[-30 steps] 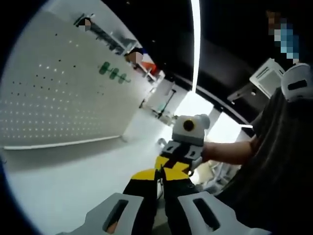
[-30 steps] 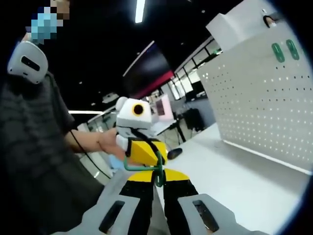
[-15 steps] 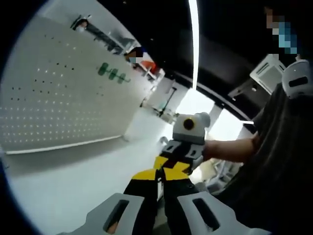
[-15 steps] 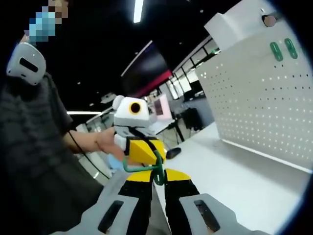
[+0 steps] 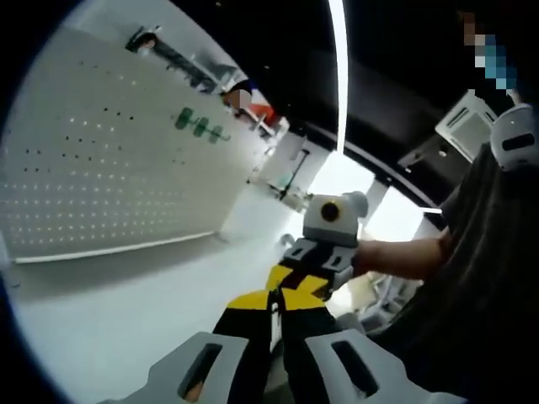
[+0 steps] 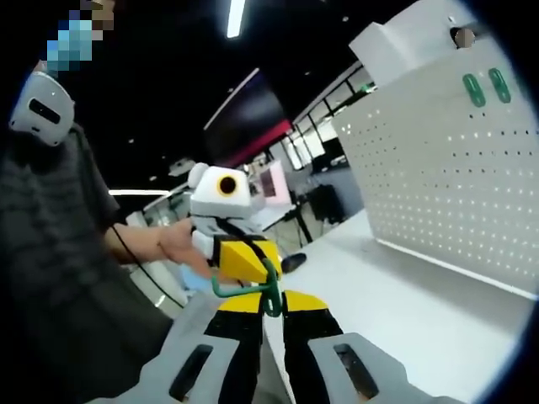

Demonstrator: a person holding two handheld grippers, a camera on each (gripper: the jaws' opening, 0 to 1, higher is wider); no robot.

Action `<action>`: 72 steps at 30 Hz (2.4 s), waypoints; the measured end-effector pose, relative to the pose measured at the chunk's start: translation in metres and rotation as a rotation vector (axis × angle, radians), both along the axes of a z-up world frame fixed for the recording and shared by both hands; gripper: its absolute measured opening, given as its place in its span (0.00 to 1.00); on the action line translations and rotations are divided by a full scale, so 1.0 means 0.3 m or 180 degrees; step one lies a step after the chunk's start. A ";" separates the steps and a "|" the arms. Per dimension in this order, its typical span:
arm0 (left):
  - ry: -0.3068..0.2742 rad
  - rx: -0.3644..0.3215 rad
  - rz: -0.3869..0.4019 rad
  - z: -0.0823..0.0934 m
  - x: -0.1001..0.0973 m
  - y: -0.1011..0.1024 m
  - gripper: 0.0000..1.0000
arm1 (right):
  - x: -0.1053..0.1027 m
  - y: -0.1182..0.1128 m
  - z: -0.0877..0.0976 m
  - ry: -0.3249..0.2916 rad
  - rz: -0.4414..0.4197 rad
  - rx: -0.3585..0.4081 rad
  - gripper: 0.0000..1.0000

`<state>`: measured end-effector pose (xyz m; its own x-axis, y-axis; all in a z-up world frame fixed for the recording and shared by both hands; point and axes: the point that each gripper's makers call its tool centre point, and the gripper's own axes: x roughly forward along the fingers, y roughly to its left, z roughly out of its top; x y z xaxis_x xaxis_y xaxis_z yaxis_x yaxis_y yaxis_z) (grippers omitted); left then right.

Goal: Insert the hook assembly into the mounting plate slot until the hook locks in place.

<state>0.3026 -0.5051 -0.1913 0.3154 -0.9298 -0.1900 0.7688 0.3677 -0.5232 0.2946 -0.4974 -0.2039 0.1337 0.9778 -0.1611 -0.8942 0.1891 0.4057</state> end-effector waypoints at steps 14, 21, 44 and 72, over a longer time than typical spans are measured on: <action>0.0027 0.0120 0.0109 -0.018 0.015 0.025 0.02 | 0.021 -0.017 -0.016 -0.0042 -0.0111 -0.0124 0.08; 0.0065 0.0180 0.0180 -0.034 0.026 0.042 0.02 | 0.026 -0.024 -0.033 -0.0065 -0.0146 -0.0228 0.11; 0.0153 0.0433 0.0375 -0.086 0.055 0.092 0.02 | 0.042 -0.044 -0.066 -0.0201 -0.0270 -0.0498 0.16; 0.0440 0.1058 0.0860 -0.196 0.101 0.182 0.02 | 0.062 -0.058 -0.053 -0.0413 -0.0461 -0.0693 0.19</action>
<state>0.3328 -0.4506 -0.2500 0.4891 -0.6988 -0.5219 0.5531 0.7112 -0.4339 0.3132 -0.5148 -0.2198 0.3027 0.8913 -0.3374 -0.8933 0.3888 0.2255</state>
